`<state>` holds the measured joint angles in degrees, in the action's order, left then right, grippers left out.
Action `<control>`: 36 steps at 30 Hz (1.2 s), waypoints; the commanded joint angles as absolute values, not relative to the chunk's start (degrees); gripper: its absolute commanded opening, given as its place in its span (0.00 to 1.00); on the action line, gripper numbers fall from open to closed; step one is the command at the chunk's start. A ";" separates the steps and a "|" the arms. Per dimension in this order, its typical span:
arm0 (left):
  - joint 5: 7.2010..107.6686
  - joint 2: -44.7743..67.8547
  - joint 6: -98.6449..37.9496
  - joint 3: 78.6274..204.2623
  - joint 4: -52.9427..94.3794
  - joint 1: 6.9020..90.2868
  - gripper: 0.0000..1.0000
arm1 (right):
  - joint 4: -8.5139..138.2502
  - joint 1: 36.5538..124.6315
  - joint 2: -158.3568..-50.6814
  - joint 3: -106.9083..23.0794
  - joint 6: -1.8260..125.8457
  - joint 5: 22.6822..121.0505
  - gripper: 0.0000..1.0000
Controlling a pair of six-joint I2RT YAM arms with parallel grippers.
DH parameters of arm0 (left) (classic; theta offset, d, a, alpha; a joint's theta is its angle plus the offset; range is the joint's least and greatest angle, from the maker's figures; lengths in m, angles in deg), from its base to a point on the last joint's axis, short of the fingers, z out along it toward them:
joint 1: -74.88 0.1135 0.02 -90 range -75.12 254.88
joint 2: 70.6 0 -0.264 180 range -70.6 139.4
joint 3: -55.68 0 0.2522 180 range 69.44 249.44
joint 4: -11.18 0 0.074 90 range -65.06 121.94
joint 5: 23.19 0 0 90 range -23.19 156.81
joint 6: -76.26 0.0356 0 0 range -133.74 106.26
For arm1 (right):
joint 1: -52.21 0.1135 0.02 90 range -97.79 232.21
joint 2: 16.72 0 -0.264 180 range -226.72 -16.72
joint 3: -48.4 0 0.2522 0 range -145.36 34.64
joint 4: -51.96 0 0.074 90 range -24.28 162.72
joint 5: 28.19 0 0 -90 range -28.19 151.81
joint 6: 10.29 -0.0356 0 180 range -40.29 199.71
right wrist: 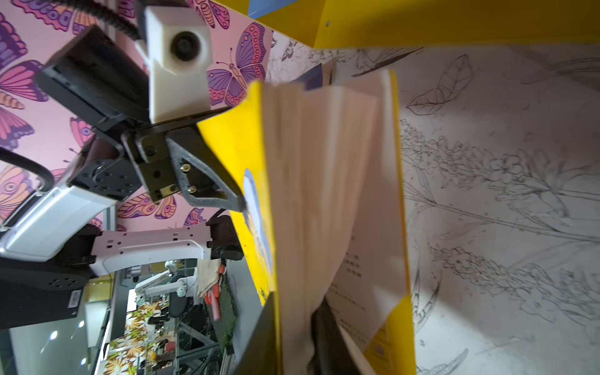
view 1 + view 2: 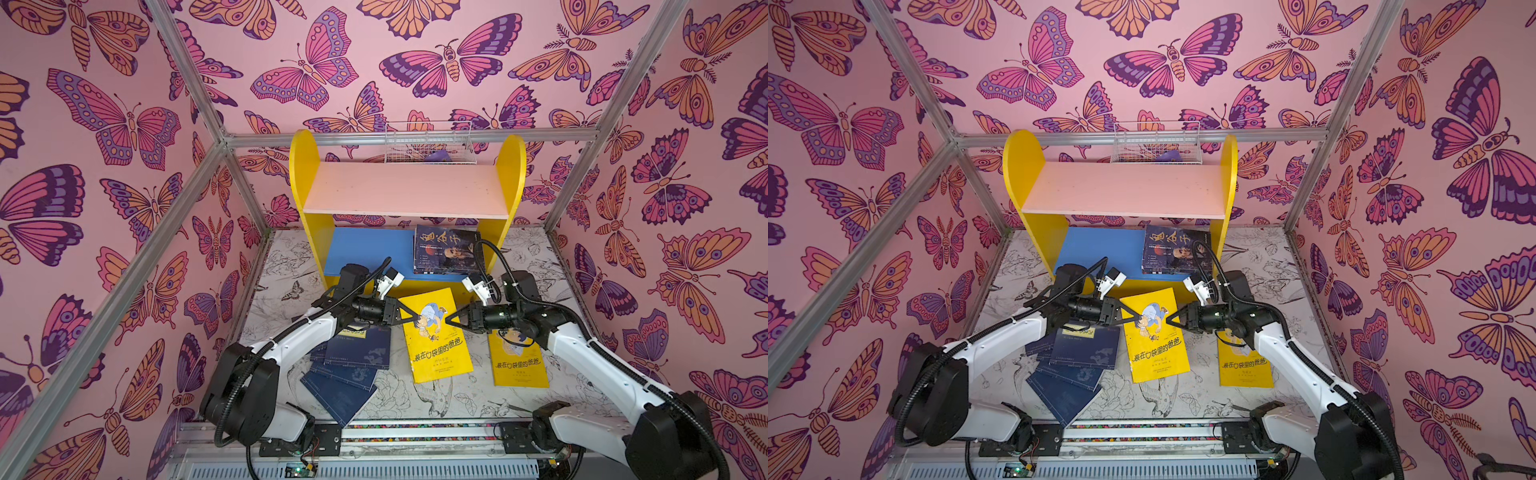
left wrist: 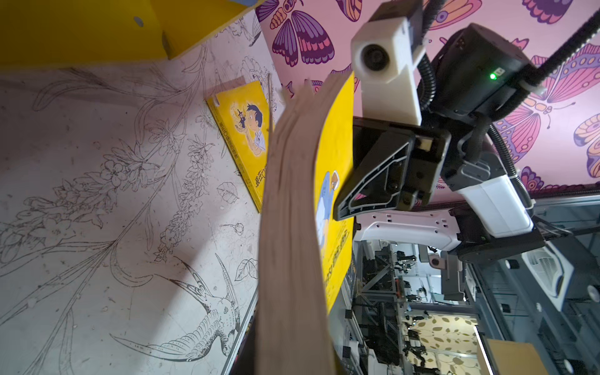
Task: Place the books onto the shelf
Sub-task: 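Carry the upright yellow book with both grippers toward the blue shelf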
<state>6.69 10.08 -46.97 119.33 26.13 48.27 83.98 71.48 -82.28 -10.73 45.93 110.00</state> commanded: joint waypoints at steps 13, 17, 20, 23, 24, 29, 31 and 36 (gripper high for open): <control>18.63 -5.77 -70.57 113.35 -9.36 55.62 0.00 | 72.76 71.00 -61.34 0.22 42.30 112.13 0.88; 29.82 -6.01 -74.60 111.82 -15.49 55.64 0.00 | 60.58 74.89 -58.85 3.90 34.92 109.88 0.83; 33.74 -5.02 -79.00 109.52 -24.17 55.53 0.00 | 52.89 79.03 -62.47 3.65 31.91 104.94 0.79; 35.72 -3.46 -83.72 108.02 -30.88 55.15 0.00 | 47.04 81.96 -69.01 1.17 30.11 103.48 0.76; 36.03 -3.09 -84.32 107.71 -31.97 54.83 0.00 | 45.16 82.37 -71.16 0.20 29.63 104.08 0.75; 37.84 -2.42 -84.41 106.55 -33.51 52.71 0.00 | 36.86 84.27 -78.79 -4.13 27.07 105.05 0.72; 38.46 -2.44 -84.37 106.11 -34.09 52.22 0.00 | 34.92 84.27 -80.03 -4.91 26.06 105.09 0.71; 38.83 -1.80 -84.94 105.31 -36.67 51.55 0.00 | 32.40 84.29 -81.83 -5.12 23.66 101.92 0.60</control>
<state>37.31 -1.90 -83.87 105.61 -28.08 51.95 38.58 83.87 -81.08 -3.73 26.59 104.38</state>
